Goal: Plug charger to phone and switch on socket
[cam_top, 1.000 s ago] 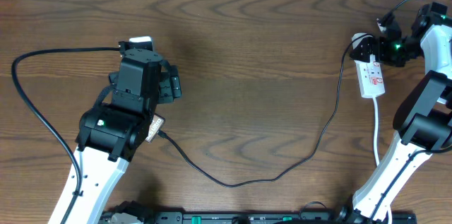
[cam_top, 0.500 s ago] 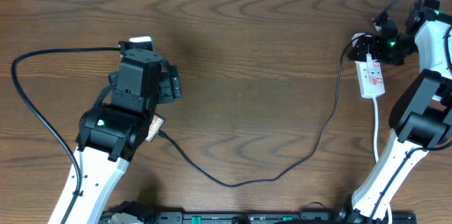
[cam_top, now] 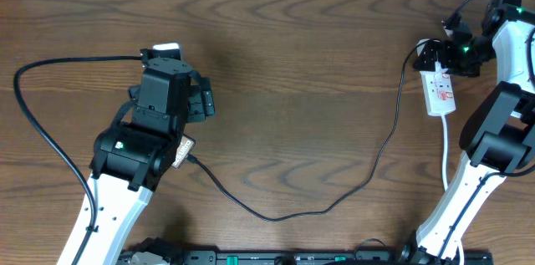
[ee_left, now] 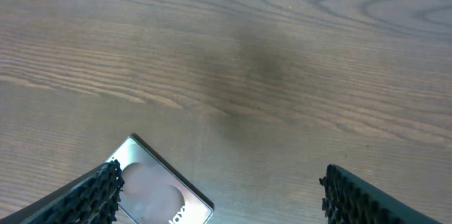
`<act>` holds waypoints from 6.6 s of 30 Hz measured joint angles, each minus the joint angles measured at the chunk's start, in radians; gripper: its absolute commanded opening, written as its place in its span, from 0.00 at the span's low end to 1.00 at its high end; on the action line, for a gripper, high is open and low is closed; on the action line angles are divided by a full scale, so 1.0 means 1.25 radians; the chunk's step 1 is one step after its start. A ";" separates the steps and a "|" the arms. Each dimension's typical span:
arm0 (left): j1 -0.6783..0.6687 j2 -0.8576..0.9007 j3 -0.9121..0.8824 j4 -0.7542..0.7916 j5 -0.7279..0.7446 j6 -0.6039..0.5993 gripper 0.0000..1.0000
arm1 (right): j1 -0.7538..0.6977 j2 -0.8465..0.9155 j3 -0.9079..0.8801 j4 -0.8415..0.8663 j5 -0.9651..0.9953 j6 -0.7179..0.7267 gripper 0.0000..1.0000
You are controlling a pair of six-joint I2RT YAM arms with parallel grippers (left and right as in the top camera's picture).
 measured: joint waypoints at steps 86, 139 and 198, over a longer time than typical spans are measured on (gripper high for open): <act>0.000 0.000 0.000 -0.009 0.000 0.000 0.89 | 0.002 -0.002 -0.023 0.010 0.003 0.020 0.99; 0.000 0.000 0.000 -0.015 0.000 0.000 0.89 | 0.002 -0.045 -0.111 0.085 -0.005 0.023 0.99; 0.000 0.000 0.000 -0.025 0.000 0.000 0.89 | -0.040 -0.265 0.229 -0.382 0.146 0.291 0.99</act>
